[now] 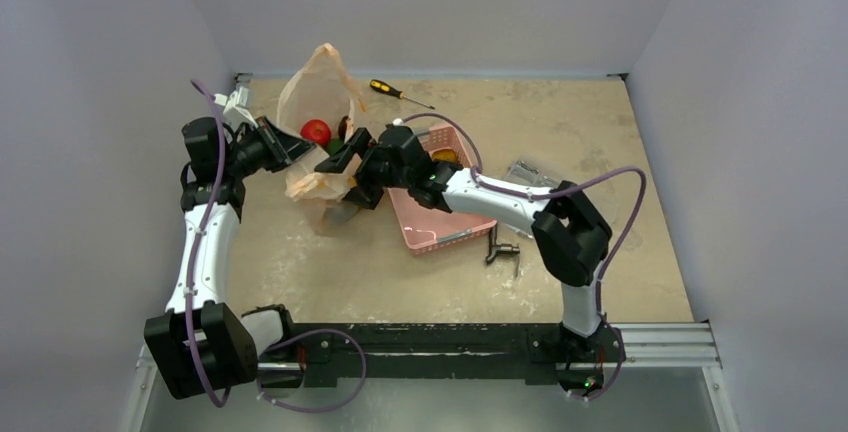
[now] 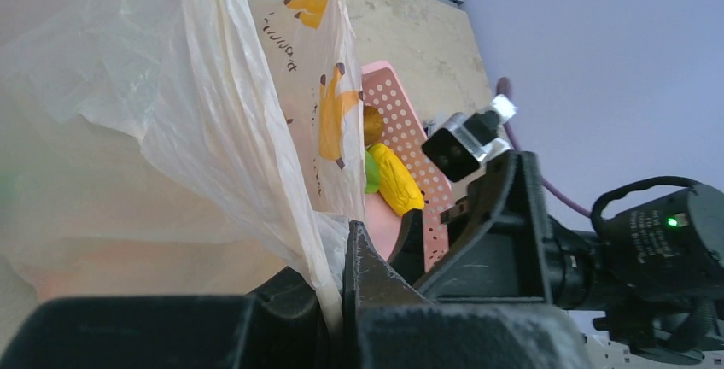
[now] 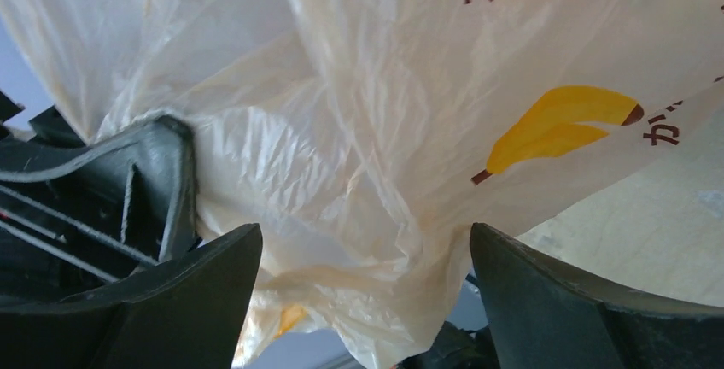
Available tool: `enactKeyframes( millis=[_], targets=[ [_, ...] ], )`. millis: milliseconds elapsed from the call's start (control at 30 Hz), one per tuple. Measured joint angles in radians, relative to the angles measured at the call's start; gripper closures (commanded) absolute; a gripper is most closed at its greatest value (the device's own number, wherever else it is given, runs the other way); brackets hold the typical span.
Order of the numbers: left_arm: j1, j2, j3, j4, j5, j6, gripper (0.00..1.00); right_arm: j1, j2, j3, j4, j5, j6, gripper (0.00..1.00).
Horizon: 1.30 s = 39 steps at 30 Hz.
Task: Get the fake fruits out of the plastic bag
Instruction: Adjust the plastic bag at the center of the board.
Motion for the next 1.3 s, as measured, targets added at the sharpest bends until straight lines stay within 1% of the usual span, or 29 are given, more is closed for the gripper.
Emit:
enactKeyframes(
  millis=[67, 100, 167, 200, 267, 300, 333, 367, 500, 567, 633, 700, 800, 933, 1033, 1167, 1200, 1233, 1267, 1300],
  targets=[
    [0.0, -0.001, 0.0, -0.004, -0.004, 0.003, 1.0, 0.0, 0.039, 0.0, 0.048, -0.036, 0.064, 0.38],
    [0.0, -0.002, 0.0, -0.007, -0.006, 0.005, 1.0, 0.0, 0.052, -0.004, 0.074, -0.049, 0.087, 0.48],
    [0.0, -0.005, 0.0, -0.01, -0.019, 0.007, 1.0, -0.001, 0.072, -0.033, 0.151, -0.067, 0.158, 0.65],
    [0.0, -0.006, 0.0, -0.012, -0.029, 0.006, 1.0, -0.002, 0.078, -0.046, 0.18, -0.074, 0.18, 0.71],
    [0.0, -0.006, 0.005, -0.02, -0.056, 0.0, 1.0, -0.008, 0.092, -0.055, 0.227, -0.082, 0.211, 0.88],
    [0.002, -0.004, 0.011, -0.025, -0.071, -0.006, 1.0, -0.01, 0.104, -0.055, 0.267, -0.09, 0.224, 0.95],
    [0.003, 0.001, 0.023, -0.027, -0.082, -0.021, 1.0, -0.014, 0.118, -0.055, 0.312, -0.101, 0.232, 1.0],
    [0.005, 0.011, 0.041, -0.028, -0.093, -0.034, 1.0, -0.017, 0.134, -0.053, 0.358, -0.105, 0.238, 1.0],
    [0.021, 0.095, 0.165, -0.031, -0.098, -0.108, 1.0, -0.037, 0.254, -0.014, 0.649, -0.13, 0.227, 1.0],
    [0.031, 0.15, 0.227, -0.03, -0.086, -0.139, 1.0, -0.043, 0.295, -0.002, 0.768, -0.127, 0.179, 1.0],
    [0.039, 0.195, 0.268, -0.027, -0.061, -0.163, 1.0, -0.048, 0.296, -0.011, 0.822, -0.117, 0.089, 1.0],
    [0.047, 0.211, 0.271, -0.026, -0.04, -0.176, 1.0, -0.04, 0.272, -0.043, 0.846, -0.093, -0.024, 1.0],
    [0.053, 0.208, 0.248, -0.035, -0.015, -0.172, 1.0, 0.002, 0.213, -0.106, 0.834, -0.025, -0.231, 1.0],
    [0.061, 0.185, 0.187, -0.076, -0.014, -0.121, 1.0, 0.108, 0.179, -0.152, 0.813, 0.08, -0.476, 1.0],
    [0.067, 0.175, 0.168, -0.13, -0.018, -0.078, 1.0, 0.189, 0.179, -0.177, 0.796, 0.186, -0.62, 1.0],
    [0.085, 0.175, 0.161, -0.137, -0.001, -0.059, 1.0, 0.278, 0.18, -0.241, 0.835, 0.336, -0.774, 1.0],
    [0.089, 0.174, 0.157, -0.135, 0.003, -0.055, 1.0, 0.288, 0.182, -0.249, 0.837, 0.358, -0.8, 0.98],
    [0.093, 0.172, 0.149, -0.127, 0.007, -0.052, 1.0, 0.292, 0.183, -0.25, 0.832, 0.375, -0.82, 0.92],
    [0.098, 0.171, 0.142, -0.122, 0.008, -0.051, 1.0, 0.294, 0.185, -0.25, 0.826, 0.389, -0.846, 0.84],
    [0.102, 0.169, 0.137, -0.119, 0.008, -0.048, 1.0, 0.294, 0.185, -0.25, 0.815, 0.401, -0.871, 0.78]
  ],
)
